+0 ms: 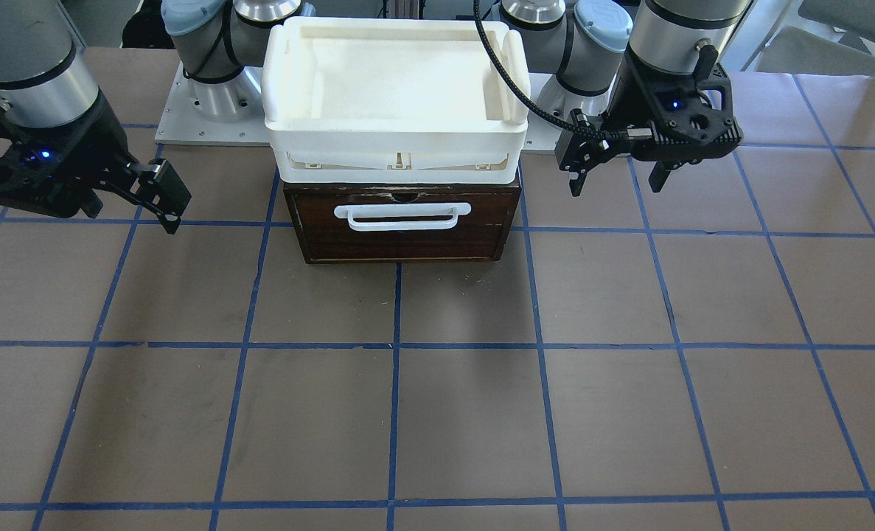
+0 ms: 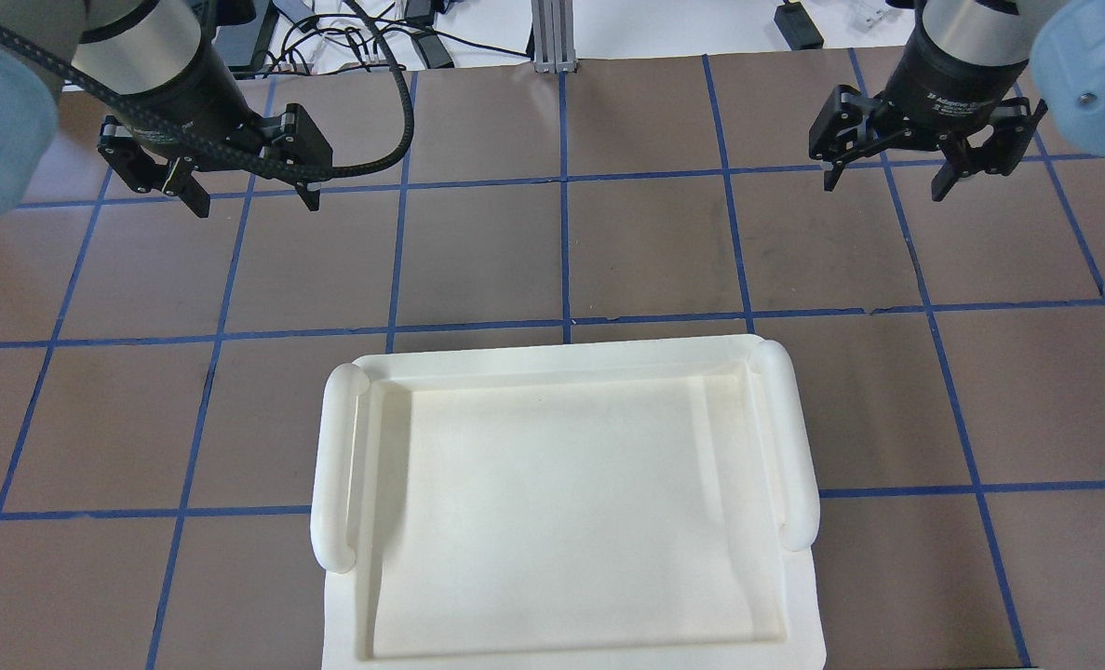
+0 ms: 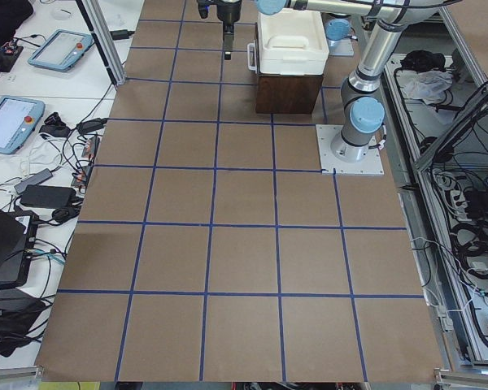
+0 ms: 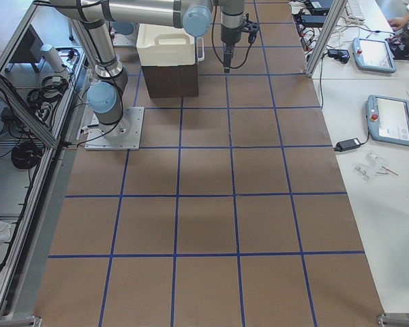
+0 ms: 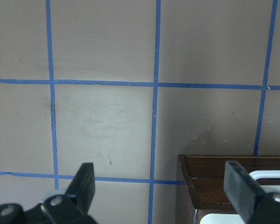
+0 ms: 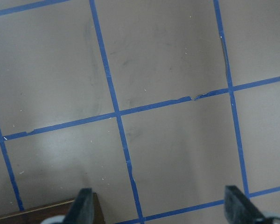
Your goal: Put scissors in drawer and close it
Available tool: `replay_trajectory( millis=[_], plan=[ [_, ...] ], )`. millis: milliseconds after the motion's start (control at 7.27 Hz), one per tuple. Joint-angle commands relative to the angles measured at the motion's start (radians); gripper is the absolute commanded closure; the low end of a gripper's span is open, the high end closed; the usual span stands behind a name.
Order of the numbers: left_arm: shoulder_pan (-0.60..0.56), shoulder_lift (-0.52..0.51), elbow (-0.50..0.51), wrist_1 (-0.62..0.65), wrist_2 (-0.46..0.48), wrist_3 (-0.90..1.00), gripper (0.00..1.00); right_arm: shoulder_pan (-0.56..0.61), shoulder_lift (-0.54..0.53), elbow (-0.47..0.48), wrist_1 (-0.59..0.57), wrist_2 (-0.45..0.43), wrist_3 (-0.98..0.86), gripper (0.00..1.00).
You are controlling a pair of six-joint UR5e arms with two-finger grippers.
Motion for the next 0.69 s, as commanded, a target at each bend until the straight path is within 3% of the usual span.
replay_trajectory(
  millis=[0, 550],
  plan=[
    [0.017, 0.003, -0.010, 0.068, -0.006, -0.008, 0.00, 0.036, 0.001, 0.000, -0.001, 0.000, 0.060, 0.00],
    [0.015, -0.012, 0.002, -0.001, -0.060, -0.078, 0.00, 0.036, 0.001, 0.000, -0.006, -0.002, 0.060, 0.00]
  ],
)
